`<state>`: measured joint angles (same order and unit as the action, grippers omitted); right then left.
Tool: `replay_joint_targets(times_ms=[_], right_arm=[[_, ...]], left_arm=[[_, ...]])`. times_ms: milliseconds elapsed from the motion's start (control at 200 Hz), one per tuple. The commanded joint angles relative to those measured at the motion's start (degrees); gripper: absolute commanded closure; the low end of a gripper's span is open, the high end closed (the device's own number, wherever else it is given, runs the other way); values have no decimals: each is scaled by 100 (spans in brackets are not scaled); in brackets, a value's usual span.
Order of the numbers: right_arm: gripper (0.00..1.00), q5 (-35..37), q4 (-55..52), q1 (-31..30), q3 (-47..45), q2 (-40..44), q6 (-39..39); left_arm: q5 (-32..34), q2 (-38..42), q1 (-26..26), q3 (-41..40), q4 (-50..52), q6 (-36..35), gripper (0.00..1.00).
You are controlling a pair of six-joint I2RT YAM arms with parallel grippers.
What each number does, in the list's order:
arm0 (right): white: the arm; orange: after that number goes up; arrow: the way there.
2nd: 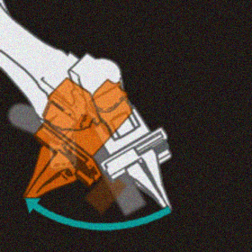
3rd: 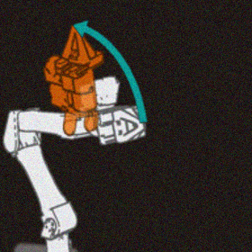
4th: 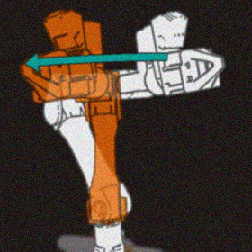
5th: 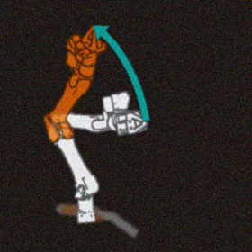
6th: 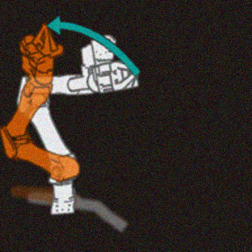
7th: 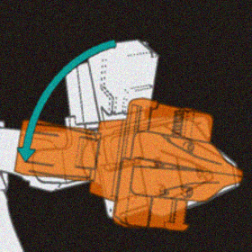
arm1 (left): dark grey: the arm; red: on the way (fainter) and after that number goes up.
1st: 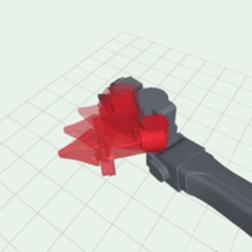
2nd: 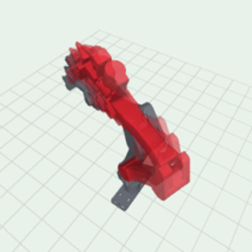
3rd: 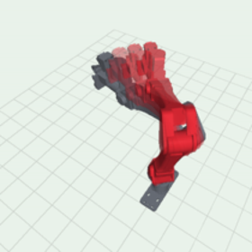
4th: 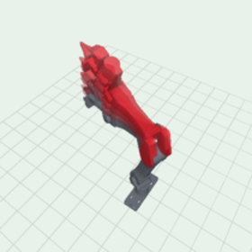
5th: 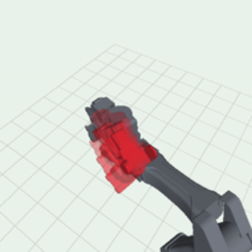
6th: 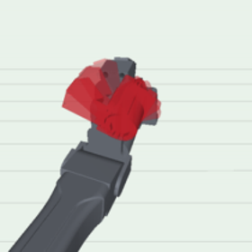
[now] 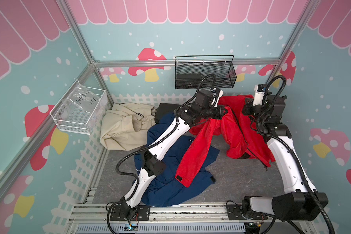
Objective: Unzip the jacket
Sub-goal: Pick up the jacket from the jacket, then place the jacket at the corner of the board.
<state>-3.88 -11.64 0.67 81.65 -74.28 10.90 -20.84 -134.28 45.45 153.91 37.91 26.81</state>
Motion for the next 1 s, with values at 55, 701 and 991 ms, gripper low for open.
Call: replay_joint_targets(times_ms=[55,701,991], right_arm=[[100,616,289,12,162,100,-52],[100,-1317,1021,118,-781,-1382,18],[39,-1782,1343,118,-444,-1865,156]], left_arm=[[-431,41,223,-300,-1965,175,100],[-4,-1704,-454,83,-3135,-42,100],[113,-1555,-756,-85,-2799,-366,37]])
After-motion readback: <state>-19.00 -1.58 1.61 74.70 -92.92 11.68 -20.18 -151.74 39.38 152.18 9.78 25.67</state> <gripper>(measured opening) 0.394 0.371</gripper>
